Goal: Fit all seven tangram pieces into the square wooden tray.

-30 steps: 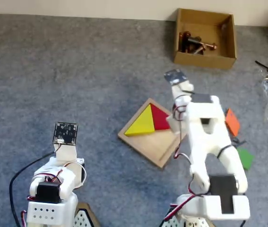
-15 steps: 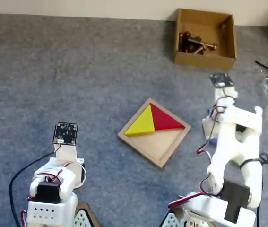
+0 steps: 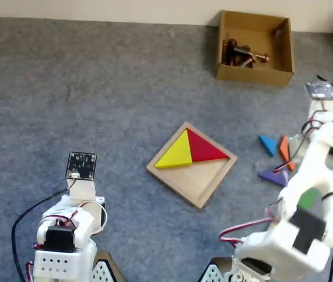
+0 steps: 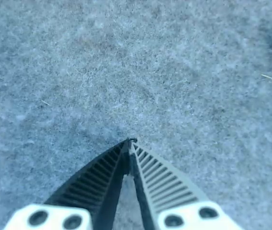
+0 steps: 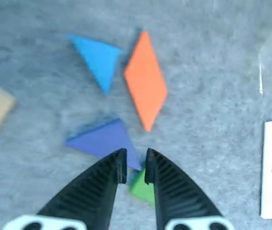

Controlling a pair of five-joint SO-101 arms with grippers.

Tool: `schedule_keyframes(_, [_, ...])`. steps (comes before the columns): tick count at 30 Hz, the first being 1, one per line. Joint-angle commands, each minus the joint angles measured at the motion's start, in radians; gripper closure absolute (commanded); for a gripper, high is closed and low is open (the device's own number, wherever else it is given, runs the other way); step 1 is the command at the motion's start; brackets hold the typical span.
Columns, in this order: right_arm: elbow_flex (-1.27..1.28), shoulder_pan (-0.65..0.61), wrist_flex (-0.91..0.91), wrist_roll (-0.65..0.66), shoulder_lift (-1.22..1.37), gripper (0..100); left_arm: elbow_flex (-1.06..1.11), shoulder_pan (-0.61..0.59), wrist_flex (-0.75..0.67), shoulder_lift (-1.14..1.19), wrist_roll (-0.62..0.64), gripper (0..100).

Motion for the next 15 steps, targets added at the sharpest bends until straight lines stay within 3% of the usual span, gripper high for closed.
schedule_keyframes(1, [-0.15,0.045,0.016,0.014,0.079,92.4,0.019,0.016,-0.002,-0.007,0.008,99])
schedule_keyframes(7, [-0.228,0.077,0.105,0.091,0.203,92.2,0.019,0.016,-0.002,-0.007,0.008,99])
schedule_keyframes(15, [-0.239,0.07,0.105,0.097,0.22,92.1,0.019,0.016,-0.002,-0.007,0.008,99])
